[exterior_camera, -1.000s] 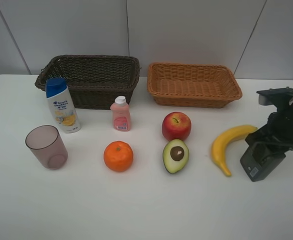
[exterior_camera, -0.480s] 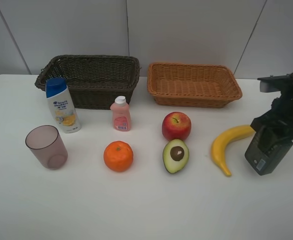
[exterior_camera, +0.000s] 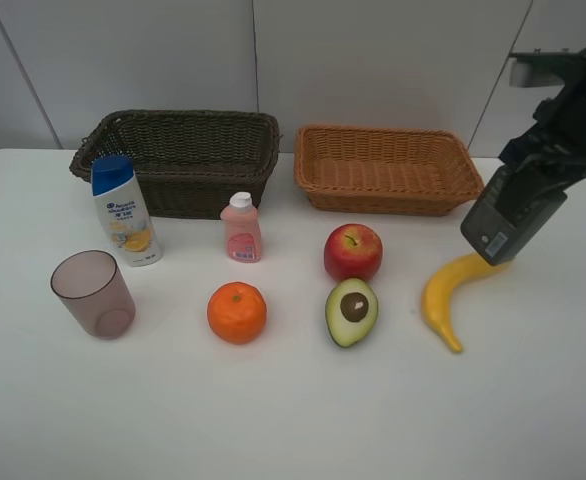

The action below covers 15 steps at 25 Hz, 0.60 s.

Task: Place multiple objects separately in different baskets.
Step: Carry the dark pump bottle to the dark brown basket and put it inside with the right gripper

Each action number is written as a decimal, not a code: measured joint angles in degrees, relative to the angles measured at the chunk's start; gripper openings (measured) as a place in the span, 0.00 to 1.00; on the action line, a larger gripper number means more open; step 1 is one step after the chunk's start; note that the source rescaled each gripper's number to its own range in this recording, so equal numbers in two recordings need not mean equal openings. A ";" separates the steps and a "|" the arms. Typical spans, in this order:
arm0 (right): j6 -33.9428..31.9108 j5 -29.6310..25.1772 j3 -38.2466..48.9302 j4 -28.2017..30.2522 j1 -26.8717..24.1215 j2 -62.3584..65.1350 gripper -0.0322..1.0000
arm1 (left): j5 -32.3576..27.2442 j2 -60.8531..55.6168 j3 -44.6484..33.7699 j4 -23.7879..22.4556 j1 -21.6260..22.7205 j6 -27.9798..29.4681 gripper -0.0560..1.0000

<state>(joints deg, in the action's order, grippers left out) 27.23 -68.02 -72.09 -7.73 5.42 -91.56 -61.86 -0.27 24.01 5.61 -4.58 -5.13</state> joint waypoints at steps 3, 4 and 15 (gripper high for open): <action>0.43 -0.43 -6.28 -0.54 2.73 -1.40 0.11 | 0.00 0.00 0.00 0.00 0.00 0.00 1.00; 0.47 -0.46 -8.19 -0.60 3.97 -2.09 0.11 | 0.00 0.00 0.00 0.00 0.00 0.00 1.00; 0.49 -1.11 -32.26 -2.34 16.03 -16.22 0.11 | 0.00 0.00 0.00 0.00 0.00 0.00 1.00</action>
<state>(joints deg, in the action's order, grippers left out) 27.72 -69.13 -104.35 -10.07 21.45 -107.78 -61.86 -0.27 24.01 5.61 -4.58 -5.13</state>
